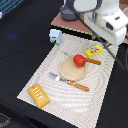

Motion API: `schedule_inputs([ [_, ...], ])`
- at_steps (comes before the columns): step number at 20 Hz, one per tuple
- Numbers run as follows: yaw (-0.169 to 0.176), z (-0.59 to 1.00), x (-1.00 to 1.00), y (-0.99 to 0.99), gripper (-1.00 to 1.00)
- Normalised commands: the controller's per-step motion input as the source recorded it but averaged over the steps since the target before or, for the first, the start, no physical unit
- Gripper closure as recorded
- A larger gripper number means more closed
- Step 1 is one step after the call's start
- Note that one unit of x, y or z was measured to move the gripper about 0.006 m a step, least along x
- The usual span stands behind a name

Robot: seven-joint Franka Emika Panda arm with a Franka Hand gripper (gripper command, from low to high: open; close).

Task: Interact with the objects in diverse but meaningful ways.

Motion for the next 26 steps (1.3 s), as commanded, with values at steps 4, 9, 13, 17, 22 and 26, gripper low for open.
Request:
schedule_inputs([
  [4,0.026,0.64,-0.50,0.02,-1.00],
  [9,0.070,0.28,-0.78,-0.02,-1.00],
  [13,0.069,0.19,-0.83,-0.11,-1.00],
  [17,0.055,0.06,-0.87,-0.16,-1.00],
  [22,0.056,-0.06,-0.89,-0.24,-1.00],
  [26,0.040,-0.13,-0.87,-0.34,-1.00],
])
